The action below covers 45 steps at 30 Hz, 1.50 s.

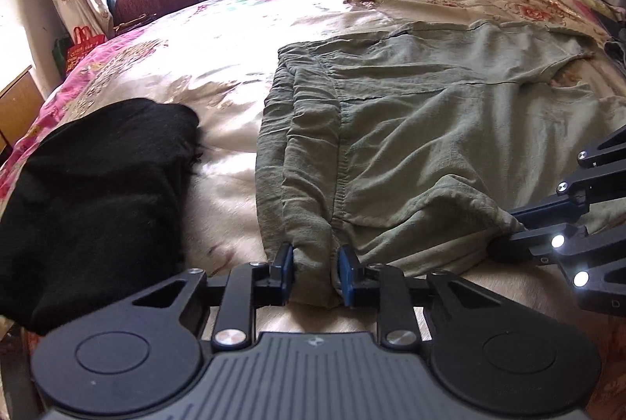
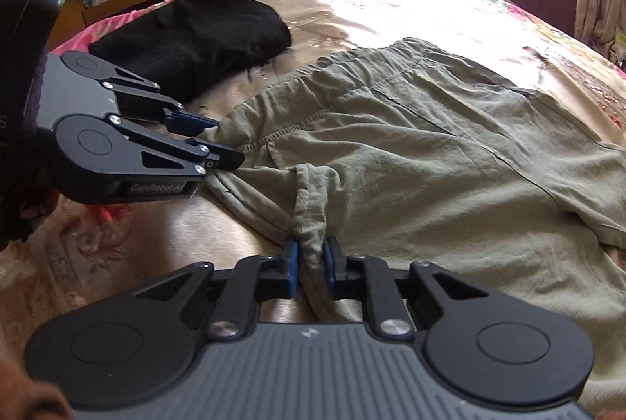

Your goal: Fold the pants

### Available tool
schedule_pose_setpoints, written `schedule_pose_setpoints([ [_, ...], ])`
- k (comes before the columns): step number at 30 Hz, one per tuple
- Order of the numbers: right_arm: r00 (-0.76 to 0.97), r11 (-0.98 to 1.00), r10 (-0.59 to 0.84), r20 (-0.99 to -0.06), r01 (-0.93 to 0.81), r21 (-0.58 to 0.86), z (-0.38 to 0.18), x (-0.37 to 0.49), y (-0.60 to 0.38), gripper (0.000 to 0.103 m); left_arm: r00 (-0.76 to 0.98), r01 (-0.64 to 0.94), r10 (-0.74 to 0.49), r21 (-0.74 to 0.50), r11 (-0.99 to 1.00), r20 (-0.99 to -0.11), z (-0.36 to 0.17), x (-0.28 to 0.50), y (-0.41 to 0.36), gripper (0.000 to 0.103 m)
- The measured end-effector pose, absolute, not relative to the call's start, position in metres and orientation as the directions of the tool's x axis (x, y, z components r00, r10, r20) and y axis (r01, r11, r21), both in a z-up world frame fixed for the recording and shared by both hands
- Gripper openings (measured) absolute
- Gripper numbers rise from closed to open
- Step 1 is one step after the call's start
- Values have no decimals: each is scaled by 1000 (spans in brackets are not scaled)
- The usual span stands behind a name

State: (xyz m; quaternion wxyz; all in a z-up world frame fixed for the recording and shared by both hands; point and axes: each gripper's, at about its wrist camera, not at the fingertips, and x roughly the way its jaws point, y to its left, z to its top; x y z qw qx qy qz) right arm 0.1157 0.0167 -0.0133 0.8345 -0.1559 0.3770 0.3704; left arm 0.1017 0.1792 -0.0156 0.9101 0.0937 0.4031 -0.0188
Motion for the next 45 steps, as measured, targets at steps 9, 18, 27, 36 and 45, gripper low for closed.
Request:
schedule_pose_setpoints([
  [9, 357, 620, 611, -707, -771, 147, -7, 90, 50, 21, 652, -12, 197, 250, 968, -732, -2, 53, 214, 39],
  [18, 559, 863, 467, -685, -458, 214, 17, 77, -111, 31, 721, 60, 172, 307, 950, -671, 22, 36, 163, 39],
  [27, 683, 933, -47, -729, 290, 211, -3, 68, -350, 34, 733, 273, -64, 206, 940, -678, 25, 48, 55, 39],
  [36, 684, 815, -157, -713, 497, 298, -18, 50, -427, 30, 665, 483, -249, 150, 863, -704, 15, 67, -58, 39],
  [45, 674, 802, -172, -718, 519, 296, -36, 76, -451, 0, 629, 489, -271, 100, 867, -729, -1, 87, -79, 39],
])
